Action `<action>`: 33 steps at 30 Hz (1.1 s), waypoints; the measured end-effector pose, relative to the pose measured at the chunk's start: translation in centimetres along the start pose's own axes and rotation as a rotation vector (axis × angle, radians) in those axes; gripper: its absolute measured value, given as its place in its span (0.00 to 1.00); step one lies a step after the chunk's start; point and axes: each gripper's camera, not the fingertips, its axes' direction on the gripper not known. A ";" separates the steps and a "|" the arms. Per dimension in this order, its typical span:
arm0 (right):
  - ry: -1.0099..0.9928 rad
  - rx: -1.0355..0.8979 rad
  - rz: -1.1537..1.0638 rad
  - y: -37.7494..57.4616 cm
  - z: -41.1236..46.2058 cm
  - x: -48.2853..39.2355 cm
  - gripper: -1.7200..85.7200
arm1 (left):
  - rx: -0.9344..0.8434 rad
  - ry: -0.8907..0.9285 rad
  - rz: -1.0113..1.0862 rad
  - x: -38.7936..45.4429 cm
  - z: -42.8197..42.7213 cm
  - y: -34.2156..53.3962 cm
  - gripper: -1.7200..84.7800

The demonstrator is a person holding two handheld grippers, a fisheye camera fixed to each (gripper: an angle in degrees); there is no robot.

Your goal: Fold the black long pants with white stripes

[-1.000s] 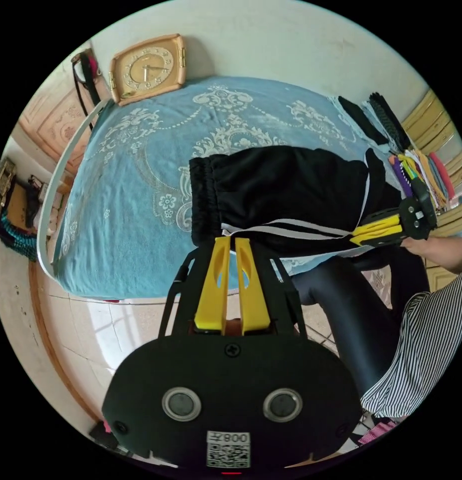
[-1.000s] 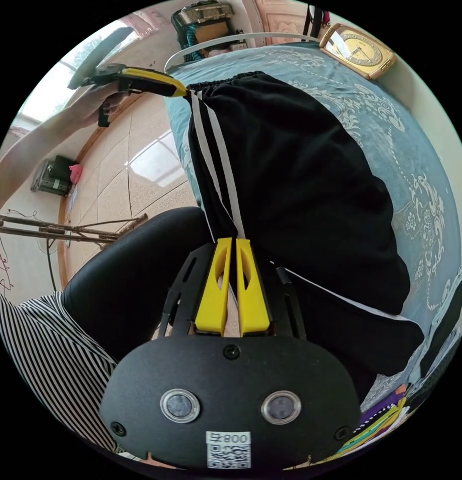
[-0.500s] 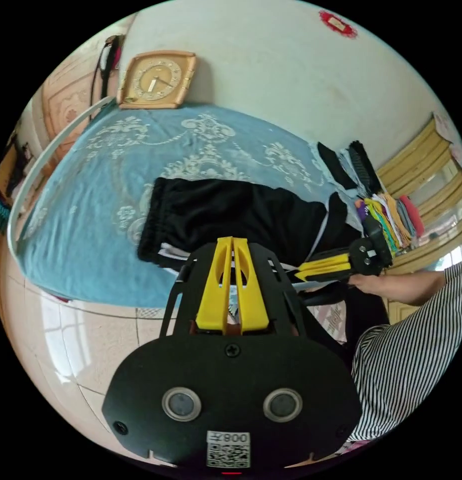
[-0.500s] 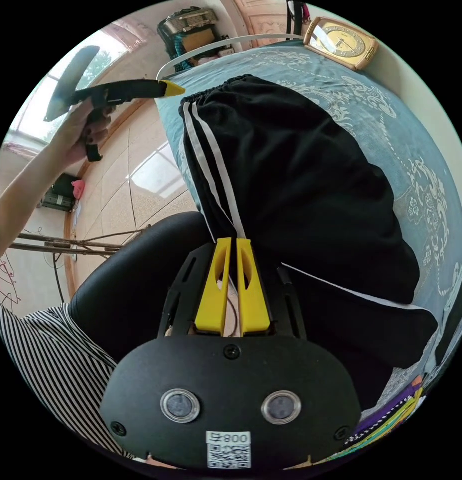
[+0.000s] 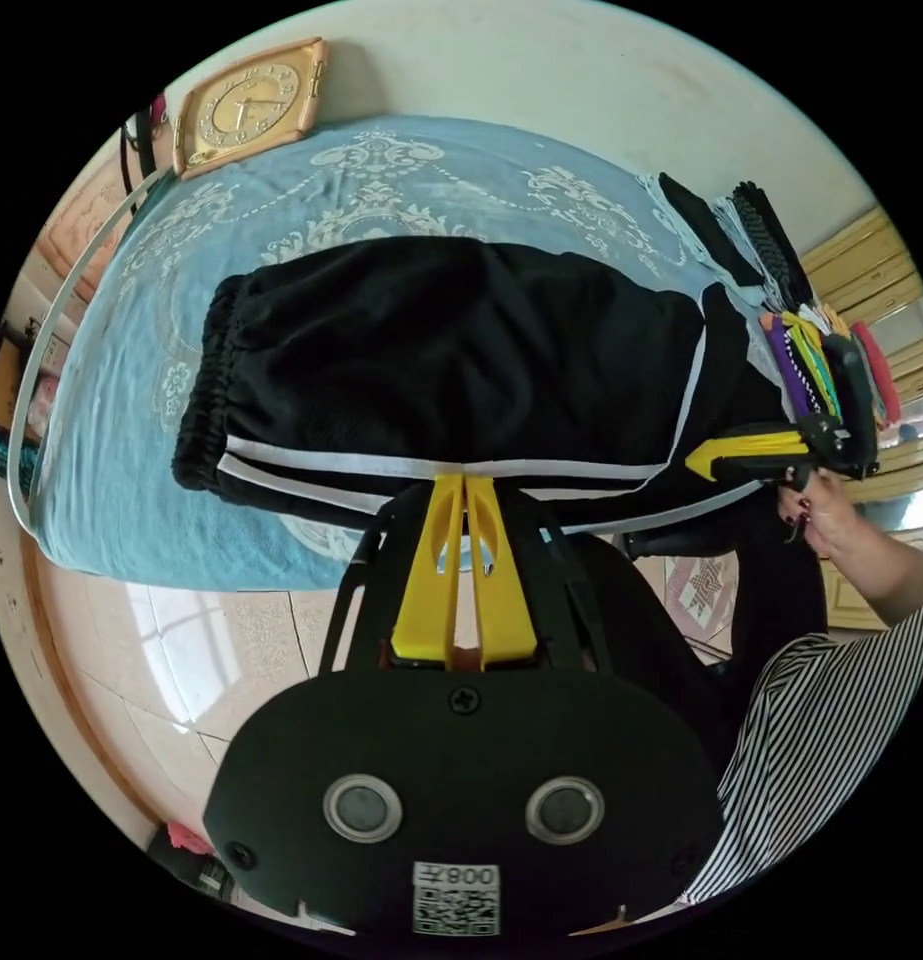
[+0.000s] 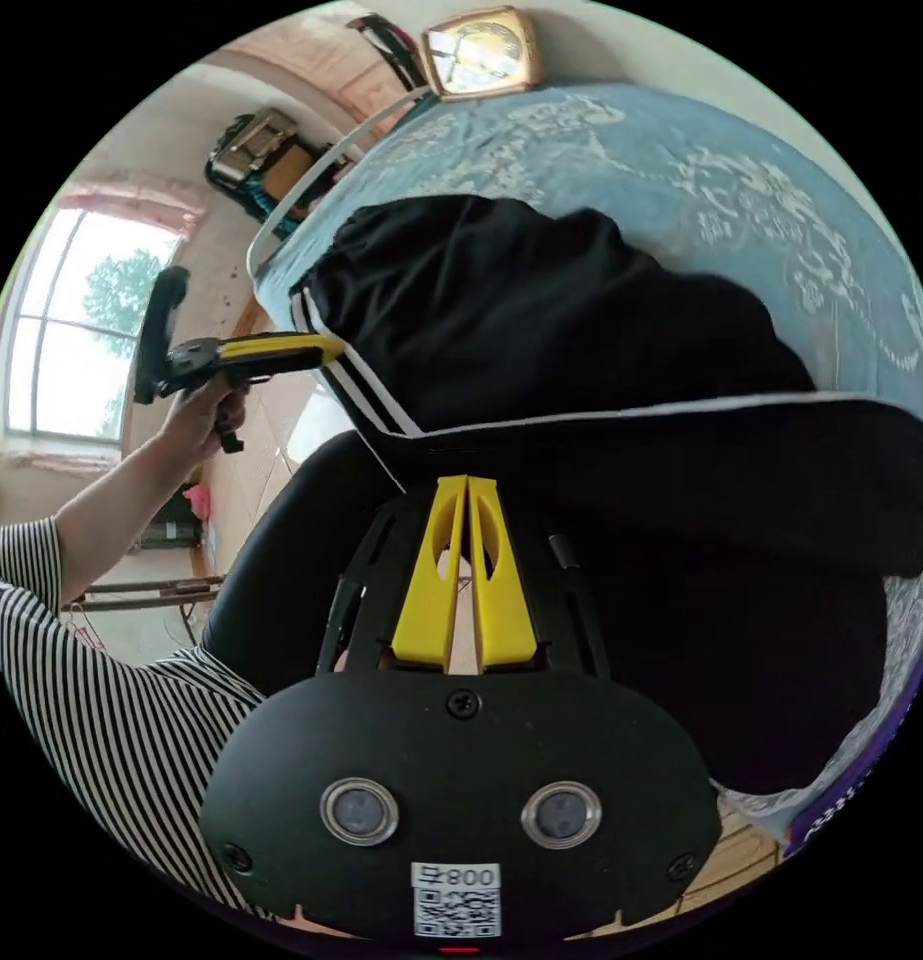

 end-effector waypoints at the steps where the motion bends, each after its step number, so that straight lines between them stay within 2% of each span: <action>1: -0.015 -0.004 0.004 0.2 0.5 0.6 0.02 | 0.065 -0.004 -0.004 1.1 -0.7 0.1 0.02; 3: -0.075 0.024 0.053 0.9 0.8 3.0 0.03 | 0.133 0.061 0.019 3.0 -1.4 -0.1 0.03; 6: -0.053 0.113 0.094 1.8 -0.6 6.0 0.03 | 0.172 0.197 0.112 7.4 -1.1 -1.2 0.04; 9: -0.009 0.221 0.202 2.2 -2.7 11.1 0.05 | 0.114 0.277 0.231 12.2 1.0 -3.4 0.06; 13: 0.026 0.268 0.367 1.2 -3.8 17.9 0.09 | 0.041 0.345 0.304 17.5 3.7 -6.8 0.09; 19: 0.144 0.211 0.511 -1.7 -1.3 24.9 0.10 | -0.043 0.241 0.351 23.5 6.1 -10.2 0.10; 23: 0.177 0.135 0.574 -2.6 2.1 28.0 0.06 | -0.064 0.237 0.348 26.9 7.0 -11.5 0.09; 33: 0.130 0.166 0.542 0.1 7.4 32.4 0.03 | -0.035 0.204 0.363 35.1 5.9 -13.7 0.05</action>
